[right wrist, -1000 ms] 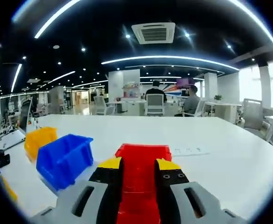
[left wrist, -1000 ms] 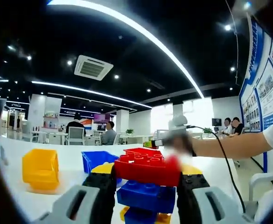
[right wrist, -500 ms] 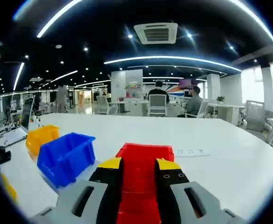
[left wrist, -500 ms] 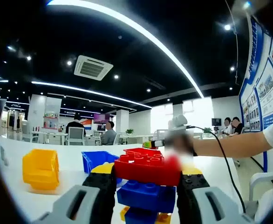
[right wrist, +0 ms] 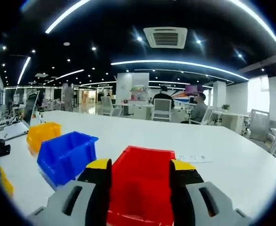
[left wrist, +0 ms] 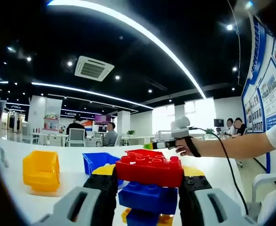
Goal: Take apart the toy blocks one by one and place each separated block into its matching bin, sorting the blocks by their type until all the connected pieces are disassembled and separated into the correct bins
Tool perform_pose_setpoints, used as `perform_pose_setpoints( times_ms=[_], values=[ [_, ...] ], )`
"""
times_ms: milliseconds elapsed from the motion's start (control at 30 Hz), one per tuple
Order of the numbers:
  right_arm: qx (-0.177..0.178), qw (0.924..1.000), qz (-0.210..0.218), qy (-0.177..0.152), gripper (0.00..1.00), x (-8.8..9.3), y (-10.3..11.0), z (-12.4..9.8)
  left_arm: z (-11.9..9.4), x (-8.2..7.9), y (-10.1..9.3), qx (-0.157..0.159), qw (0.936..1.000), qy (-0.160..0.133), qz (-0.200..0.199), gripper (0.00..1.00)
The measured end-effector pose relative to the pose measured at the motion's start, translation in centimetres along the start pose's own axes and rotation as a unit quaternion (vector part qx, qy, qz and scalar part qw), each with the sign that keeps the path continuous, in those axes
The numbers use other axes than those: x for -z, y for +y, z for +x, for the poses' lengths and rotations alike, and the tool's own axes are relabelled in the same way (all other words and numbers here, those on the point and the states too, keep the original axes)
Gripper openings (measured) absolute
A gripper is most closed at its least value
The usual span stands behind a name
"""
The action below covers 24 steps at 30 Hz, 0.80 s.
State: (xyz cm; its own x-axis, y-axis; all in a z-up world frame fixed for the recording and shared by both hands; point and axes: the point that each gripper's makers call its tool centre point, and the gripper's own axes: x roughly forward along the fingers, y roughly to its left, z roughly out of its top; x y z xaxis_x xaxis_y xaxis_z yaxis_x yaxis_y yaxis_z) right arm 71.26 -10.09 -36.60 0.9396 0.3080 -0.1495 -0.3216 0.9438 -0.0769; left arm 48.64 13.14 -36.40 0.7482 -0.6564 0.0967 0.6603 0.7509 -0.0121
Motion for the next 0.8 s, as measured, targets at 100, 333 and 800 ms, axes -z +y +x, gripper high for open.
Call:
perform_pose_setpoints(
  times_ms=[100,333,800],
  values=[
    [0.0,1.0,-0.001,0.0,0.48,0.0,-0.1,-0.2,0.0,0.0,0.0,0.0,1.0,0.0,0.001,0.52],
    [-0.004,1.0,-0.008,-0.002,0.47,-0.2,-0.1,-0.7,-0.1,0.2,-0.2,0.009,0.9999,0.004,-0.003,0.52],
    [-0.06,0.9977,-0.028,-0.015,0.47,-1.1,4.1,-3.9,-0.3,2.2,-0.4,0.027,0.9989,0.037,-0.01,0.53]
  ],
)
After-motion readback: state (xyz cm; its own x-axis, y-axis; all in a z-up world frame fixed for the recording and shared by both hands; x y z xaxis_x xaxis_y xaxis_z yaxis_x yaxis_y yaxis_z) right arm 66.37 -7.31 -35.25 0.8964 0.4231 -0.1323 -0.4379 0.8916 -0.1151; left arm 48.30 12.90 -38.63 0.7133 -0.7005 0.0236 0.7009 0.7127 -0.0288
